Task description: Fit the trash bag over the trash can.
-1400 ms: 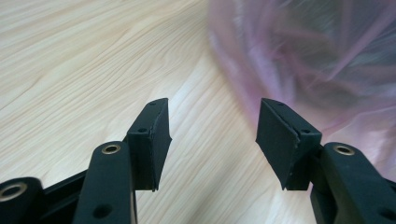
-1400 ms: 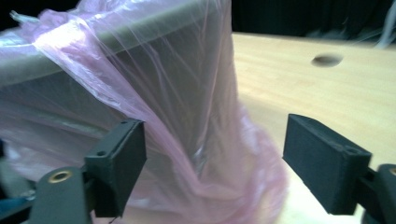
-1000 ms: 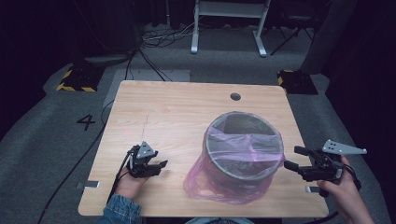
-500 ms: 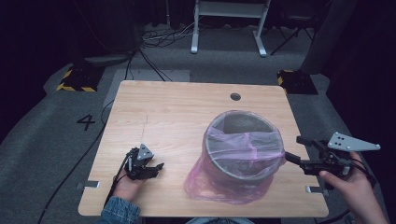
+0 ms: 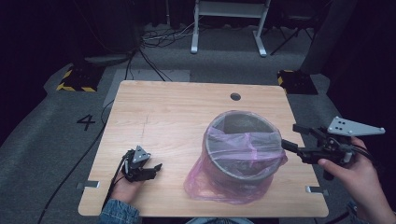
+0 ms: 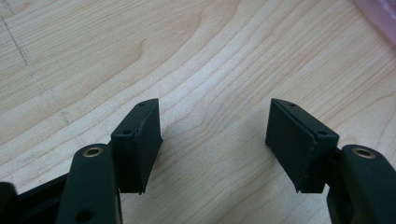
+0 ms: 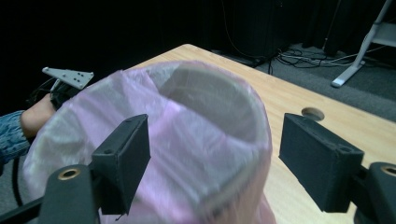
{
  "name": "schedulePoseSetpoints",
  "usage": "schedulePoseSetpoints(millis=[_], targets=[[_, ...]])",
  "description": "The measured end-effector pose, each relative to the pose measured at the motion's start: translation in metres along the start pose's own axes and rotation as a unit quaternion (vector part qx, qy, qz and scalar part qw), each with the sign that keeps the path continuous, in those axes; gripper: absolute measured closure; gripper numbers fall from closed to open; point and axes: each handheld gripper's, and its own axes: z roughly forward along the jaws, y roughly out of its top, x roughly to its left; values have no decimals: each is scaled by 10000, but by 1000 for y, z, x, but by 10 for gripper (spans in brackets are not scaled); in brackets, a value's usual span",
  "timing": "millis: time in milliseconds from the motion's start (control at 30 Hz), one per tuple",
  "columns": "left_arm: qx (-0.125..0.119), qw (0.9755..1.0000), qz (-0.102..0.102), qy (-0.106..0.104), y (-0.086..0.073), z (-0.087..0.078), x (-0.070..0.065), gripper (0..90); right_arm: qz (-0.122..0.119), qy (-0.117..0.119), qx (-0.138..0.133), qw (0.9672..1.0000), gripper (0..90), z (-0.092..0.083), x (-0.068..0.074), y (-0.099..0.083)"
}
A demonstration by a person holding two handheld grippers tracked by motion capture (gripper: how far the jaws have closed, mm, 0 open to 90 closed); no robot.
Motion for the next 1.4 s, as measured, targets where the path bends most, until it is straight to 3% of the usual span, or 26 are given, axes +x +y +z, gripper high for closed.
schedulePoseSetpoints(millis=[300,700,1133,1400], targets=[[4,9999,-126,79,1,2,0,327,-37,110,21,9999,247,35,10,30],[3,9998,-148,117,3,3,0,323,-249,290,214,9990,285,68,23,48],[3,9998,-149,115,3,3,0,322,-148,355,424,9984,272,112,27,48],[4,9998,-151,117,3,3,0,322,-108,595,587,9964,260,142,31,36]])
